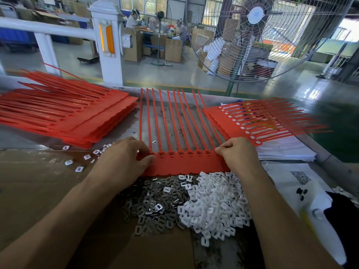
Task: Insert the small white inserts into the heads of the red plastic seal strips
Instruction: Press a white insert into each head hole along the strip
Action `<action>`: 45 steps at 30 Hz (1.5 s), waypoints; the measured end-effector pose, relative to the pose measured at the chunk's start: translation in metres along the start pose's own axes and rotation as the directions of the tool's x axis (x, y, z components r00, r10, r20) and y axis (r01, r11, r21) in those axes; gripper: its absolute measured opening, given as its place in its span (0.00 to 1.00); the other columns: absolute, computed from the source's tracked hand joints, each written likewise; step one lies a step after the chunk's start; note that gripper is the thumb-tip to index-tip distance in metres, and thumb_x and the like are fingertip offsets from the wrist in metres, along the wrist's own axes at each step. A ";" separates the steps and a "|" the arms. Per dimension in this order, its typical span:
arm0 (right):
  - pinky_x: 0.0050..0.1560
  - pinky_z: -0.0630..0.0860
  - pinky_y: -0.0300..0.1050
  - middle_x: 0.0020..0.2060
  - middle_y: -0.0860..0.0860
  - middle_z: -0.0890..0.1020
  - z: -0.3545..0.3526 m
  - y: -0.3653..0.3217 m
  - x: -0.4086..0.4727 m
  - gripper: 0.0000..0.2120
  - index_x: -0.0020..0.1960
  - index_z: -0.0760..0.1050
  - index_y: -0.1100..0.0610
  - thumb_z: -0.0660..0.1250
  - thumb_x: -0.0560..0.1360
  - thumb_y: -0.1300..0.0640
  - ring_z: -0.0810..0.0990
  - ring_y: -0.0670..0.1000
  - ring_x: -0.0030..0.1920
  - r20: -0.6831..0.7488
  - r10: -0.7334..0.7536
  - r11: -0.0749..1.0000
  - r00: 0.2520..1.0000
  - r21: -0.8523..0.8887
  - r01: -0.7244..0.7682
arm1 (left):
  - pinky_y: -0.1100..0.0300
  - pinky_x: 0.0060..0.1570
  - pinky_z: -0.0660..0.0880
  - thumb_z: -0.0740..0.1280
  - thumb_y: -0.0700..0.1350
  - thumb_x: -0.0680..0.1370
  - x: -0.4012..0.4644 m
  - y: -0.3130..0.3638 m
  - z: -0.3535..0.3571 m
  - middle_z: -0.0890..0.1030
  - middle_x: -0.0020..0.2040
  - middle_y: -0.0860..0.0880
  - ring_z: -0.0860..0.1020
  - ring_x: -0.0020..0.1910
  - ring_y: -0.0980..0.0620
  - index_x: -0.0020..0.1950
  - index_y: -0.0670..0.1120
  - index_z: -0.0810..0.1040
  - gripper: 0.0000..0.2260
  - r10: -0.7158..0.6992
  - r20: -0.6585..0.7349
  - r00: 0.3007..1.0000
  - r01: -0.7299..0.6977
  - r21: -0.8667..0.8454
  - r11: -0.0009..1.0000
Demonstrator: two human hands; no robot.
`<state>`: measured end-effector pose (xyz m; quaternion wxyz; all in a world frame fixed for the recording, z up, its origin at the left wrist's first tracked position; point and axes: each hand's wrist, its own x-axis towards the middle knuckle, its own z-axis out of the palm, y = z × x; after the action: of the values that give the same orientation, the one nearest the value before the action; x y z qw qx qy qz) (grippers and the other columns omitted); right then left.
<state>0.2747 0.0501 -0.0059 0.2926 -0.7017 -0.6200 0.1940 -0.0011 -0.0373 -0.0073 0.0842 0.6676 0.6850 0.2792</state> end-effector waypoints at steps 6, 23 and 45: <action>0.48 0.76 0.47 0.40 0.48 0.84 0.001 0.001 0.001 0.05 0.43 0.84 0.54 0.76 0.76 0.54 0.81 0.50 0.45 0.001 0.019 0.999 1.000 0.030 -0.019 | 0.54 0.54 0.75 0.70 0.58 0.77 0.000 0.000 -0.001 0.77 0.51 0.58 0.76 0.52 0.56 0.53 0.56 0.83 0.09 0.002 0.007 1.000 -0.002 0.008 1.000; 0.41 0.71 0.39 0.39 0.42 0.85 -0.007 -0.016 -0.017 0.02 0.45 0.84 0.49 0.74 0.77 0.53 0.82 0.41 0.42 0.026 -0.210 0.957 0.977 0.212 0.200 | 0.56 0.51 0.74 0.71 0.58 0.76 0.000 -0.002 0.002 0.77 0.49 0.59 0.75 0.50 0.57 0.51 0.57 0.83 0.08 0.009 -0.020 1.000 -0.009 -0.007 1.000; 0.48 0.72 0.36 0.44 0.41 0.79 0.019 -0.052 -0.060 0.03 0.49 0.86 0.47 0.76 0.76 0.54 0.78 0.40 0.45 0.543 -0.618 0.737 0.568 0.151 0.658 | 0.57 0.50 0.73 0.71 0.57 0.76 0.002 -0.001 0.003 0.77 0.49 0.58 0.76 0.50 0.56 0.51 0.57 0.83 0.08 0.015 -0.023 1.000 -0.015 0.009 1.000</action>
<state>0.2140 -0.0023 0.0081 0.1235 -0.3505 -0.8940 0.2503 -0.0010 -0.0347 -0.0099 0.0712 0.6698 0.6820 0.2848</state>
